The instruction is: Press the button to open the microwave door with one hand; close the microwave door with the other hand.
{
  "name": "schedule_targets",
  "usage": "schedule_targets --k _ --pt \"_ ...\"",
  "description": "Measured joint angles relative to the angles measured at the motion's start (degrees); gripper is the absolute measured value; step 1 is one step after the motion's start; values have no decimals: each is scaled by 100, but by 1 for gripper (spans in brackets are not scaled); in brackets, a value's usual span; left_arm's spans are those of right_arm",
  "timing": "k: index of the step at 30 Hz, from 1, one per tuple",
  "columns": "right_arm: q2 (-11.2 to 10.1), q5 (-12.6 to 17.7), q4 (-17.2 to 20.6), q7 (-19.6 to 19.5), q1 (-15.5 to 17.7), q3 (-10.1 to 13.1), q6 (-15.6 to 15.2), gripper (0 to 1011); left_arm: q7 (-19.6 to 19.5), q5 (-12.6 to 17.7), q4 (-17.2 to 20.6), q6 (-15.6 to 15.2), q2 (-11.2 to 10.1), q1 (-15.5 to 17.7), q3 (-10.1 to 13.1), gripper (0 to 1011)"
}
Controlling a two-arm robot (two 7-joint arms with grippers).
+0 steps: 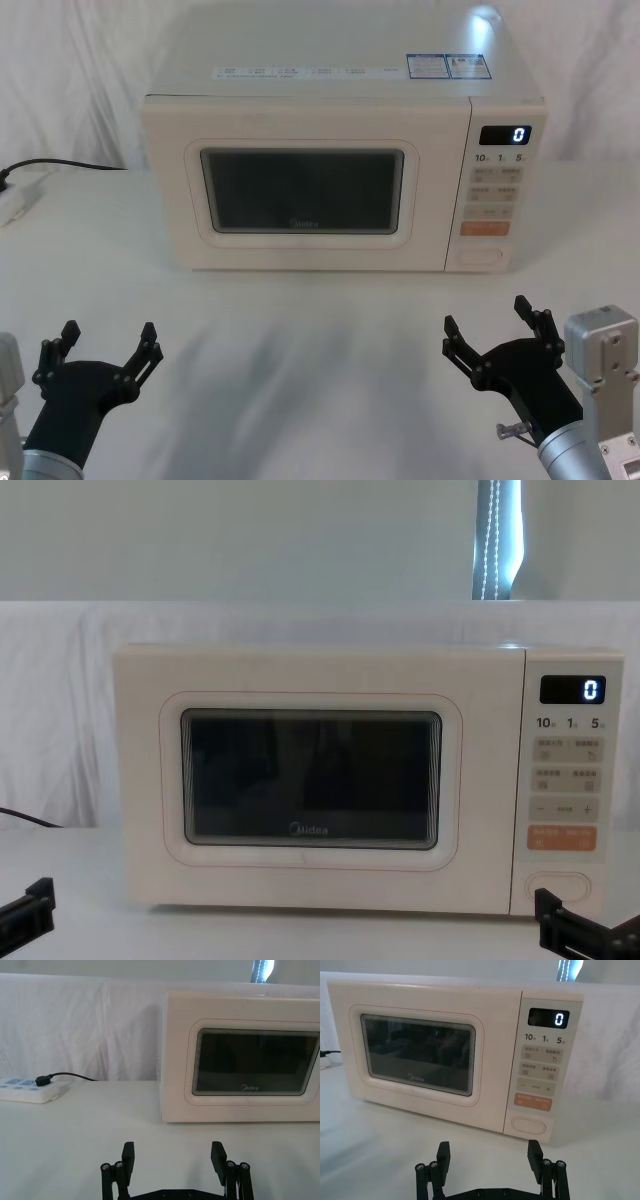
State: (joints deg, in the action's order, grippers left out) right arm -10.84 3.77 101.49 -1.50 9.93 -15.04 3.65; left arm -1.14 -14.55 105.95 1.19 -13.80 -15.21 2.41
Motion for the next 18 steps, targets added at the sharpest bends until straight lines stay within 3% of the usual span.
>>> schedule_targets --k 18 --pt "0 0 0 0 0 0 0 1002 0 0 0 0 0 0 0 1001"
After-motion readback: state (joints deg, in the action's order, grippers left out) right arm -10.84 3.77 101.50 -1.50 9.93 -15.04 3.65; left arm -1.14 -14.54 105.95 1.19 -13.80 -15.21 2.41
